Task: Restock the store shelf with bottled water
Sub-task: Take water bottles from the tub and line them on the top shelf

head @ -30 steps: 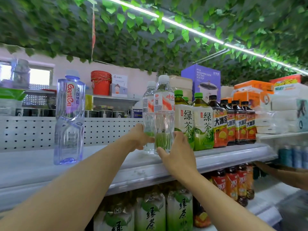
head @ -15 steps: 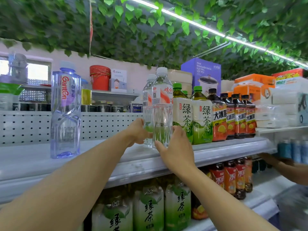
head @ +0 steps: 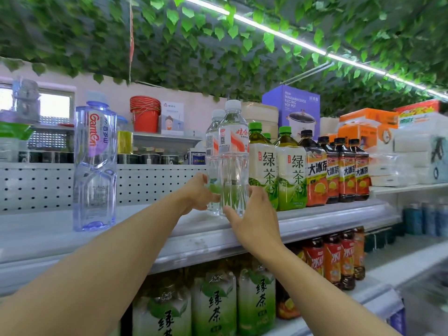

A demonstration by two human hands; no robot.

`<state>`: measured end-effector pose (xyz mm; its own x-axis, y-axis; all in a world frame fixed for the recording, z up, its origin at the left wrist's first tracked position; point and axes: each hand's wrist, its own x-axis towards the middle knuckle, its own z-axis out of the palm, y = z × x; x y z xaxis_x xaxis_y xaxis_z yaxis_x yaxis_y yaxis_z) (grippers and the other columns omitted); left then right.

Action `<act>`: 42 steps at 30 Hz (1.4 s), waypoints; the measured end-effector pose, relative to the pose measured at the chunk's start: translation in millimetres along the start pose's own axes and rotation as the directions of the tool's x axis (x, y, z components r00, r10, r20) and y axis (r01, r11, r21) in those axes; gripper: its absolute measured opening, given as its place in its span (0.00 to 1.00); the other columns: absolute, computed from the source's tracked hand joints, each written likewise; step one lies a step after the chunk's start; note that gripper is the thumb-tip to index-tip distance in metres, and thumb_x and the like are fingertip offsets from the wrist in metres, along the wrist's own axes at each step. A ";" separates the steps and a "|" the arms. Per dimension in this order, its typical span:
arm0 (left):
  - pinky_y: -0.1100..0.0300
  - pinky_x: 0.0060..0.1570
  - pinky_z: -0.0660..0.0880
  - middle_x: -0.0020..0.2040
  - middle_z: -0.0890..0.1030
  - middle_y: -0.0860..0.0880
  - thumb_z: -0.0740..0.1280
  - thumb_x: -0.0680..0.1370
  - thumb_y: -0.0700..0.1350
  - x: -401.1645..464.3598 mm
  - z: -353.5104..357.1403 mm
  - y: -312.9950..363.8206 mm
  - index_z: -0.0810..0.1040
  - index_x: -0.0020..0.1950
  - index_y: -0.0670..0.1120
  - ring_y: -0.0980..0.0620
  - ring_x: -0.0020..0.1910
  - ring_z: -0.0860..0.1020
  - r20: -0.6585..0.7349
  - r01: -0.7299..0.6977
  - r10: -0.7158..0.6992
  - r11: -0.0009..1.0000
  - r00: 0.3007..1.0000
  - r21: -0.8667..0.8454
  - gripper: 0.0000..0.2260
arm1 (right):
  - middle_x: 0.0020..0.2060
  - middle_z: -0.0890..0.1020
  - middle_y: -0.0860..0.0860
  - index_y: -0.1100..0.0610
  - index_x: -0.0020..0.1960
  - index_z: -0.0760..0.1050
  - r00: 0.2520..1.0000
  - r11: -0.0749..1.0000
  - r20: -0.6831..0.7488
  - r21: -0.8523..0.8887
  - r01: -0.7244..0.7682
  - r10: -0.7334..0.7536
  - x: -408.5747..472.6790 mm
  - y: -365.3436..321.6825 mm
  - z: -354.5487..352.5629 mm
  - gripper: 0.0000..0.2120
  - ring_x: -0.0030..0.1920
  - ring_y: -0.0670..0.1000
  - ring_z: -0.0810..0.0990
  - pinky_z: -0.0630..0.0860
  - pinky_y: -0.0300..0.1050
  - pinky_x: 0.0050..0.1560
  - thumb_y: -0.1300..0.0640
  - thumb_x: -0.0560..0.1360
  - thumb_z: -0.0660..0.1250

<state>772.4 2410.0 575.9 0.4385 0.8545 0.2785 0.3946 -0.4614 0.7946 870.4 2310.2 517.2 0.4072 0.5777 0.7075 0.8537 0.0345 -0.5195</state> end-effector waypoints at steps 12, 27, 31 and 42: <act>0.52 0.57 0.71 0.67 0.70 0.40 0.69 0.76 0.38 -39.4 -28.3 -3.8 0.62 0.72 0.43 0.44 0.59 0.73 0.010 0.017 -0.019 0.988 1.000 0.152 0.27 | 0.67 0.63 0.54 0.57 0.71 0.57 0.998 0.999 0.045 -0.024 -0.047 0.048 -22.0 -12.1 -12.7 0.32 0.67 0.54 0.62 0.62 0.48 0.68 0.49 0.74 0.68; 0.52 0.59 0.71 0.63 0.74 0.45 0.68 0.75 0.49 -138.0 -56.1 -20.5 0.66 0.68 0.47 0.46 0.60 0.73 -0.256 -0.076 0.221 0.875 0.941 0.477 0.23 | 0.67 0.60 0.52 0.56 0.71 0.57 0.989 0.995 0.110 0.011 0.099 -0.100 -83.3 -46.7 -4.4 0.31 0.67 0.53 0.56 0.58 0.46 0.68 0.47 0.74 0.67; 0.49 0.61 0.71 0.63 0.74 0.45 0.68 0.76 0.49 -172.7 -58.7 -26.4 0.66 0.67 0.46 0.46 0.62 0.72 -0.356 -0.010 0.224 0.858 0.908 0.513 0.23 | 0.67 0.60 0.52 0.55 0.71 0.58 0.968 0.978 0.146 0.085 0.193 -0.204 -94.3 -52.4 1.4 0.32 0.68 0.53 0.55 0.57 0.46 0.68 0.47 0.74 0.67; 0.57 0.52 0.73 0.58 0.77 0.49 0.70 0.74 0.45 -286.0 -28.0 -73.4 0.69 0.63 0.47 0.52 0.54 0.75 -0.677 0.306 0.052 0.865 0.734 0.398 0.20 | 0.66 0.61 0.51 0.55 0.71 0.59 0.816 0.867 0.340 0.355 0.350 -0.468 -169.4 -57.5 23.8 0.31 0.66 0.52 0.57 0.56 0.44 0.67 0.47 0.73 0.68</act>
<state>595.4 2206.2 453.0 -0.2042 0.7650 0.6107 0.7967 -0.2326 0.5578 744.6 2229.7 415.8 -0.1780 0.7323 0.6573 0.7672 0.5216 -0.3733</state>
